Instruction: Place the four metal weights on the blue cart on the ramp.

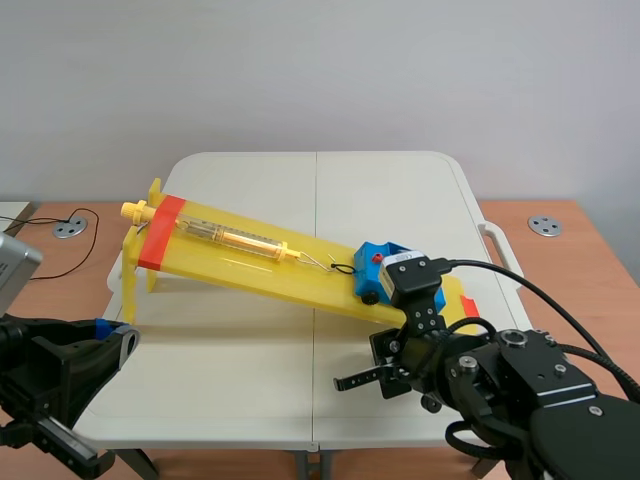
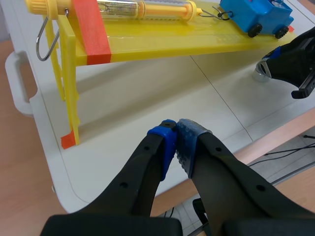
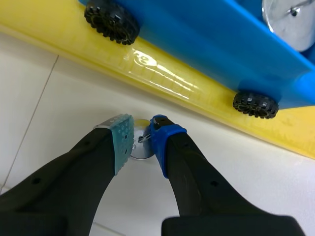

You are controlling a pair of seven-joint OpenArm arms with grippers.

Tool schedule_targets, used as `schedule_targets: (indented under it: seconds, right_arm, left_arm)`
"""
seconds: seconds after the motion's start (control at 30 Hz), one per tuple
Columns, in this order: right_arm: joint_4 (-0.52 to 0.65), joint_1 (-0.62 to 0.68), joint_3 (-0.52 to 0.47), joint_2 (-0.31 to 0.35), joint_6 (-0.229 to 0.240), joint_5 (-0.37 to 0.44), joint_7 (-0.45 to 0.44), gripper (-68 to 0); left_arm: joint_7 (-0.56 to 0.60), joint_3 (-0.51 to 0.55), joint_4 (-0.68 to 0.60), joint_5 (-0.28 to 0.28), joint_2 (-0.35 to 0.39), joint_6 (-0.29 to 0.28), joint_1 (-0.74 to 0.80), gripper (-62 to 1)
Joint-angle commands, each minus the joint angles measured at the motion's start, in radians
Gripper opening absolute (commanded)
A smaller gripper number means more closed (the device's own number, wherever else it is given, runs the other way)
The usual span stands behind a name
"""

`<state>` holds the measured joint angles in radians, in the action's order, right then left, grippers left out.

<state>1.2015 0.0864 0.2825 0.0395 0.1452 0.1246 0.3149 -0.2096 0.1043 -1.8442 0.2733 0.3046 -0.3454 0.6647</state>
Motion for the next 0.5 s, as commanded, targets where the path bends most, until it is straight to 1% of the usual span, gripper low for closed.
schedule_targets:
  seconds: [0.0, 0.13, 0.27, 0.4, 0.47]
  right_arm:
    - [0.019, -0.047, -0.006, 0.021, -0.01, 0.048, 0.066, -55.5]
    - [0.019, -0.047, -0.006, 0.036, -0.01, 0.048, 0.069, -55.8]
    - [0.019, -0.047, -0.006, 0.043, -0.01, 0.047, 0.092, -62.4]
    - [0.019, -0.047, -0.006, 0.052, -0.01, 0.048, 0.096, -66.2]
    - [0.019, -0.047, -0.006, 0.058, -0.01, 0.047, 0.096, -66.9]
  left_arm:
    - [0.104, 0.016, -0.069, 0.051, -0.008, -0.025, -0.02, -57.8]
    - [0.104, 0.016, -0.069, 0.052, -0.008, -0.025, -0.02, -57.8]
    - [0.104, 0.016, -0.069, 0.052, -0.008, -0.025, -0.02, -57.8]
    - [0.104, 0.016, -0.069, 0.052, -0.008, -0.025, -0.02, -57.8]
    - [0.104, 0.016, -0.069, 0.052, -0.008, -0.025, -0.02, -57.8]
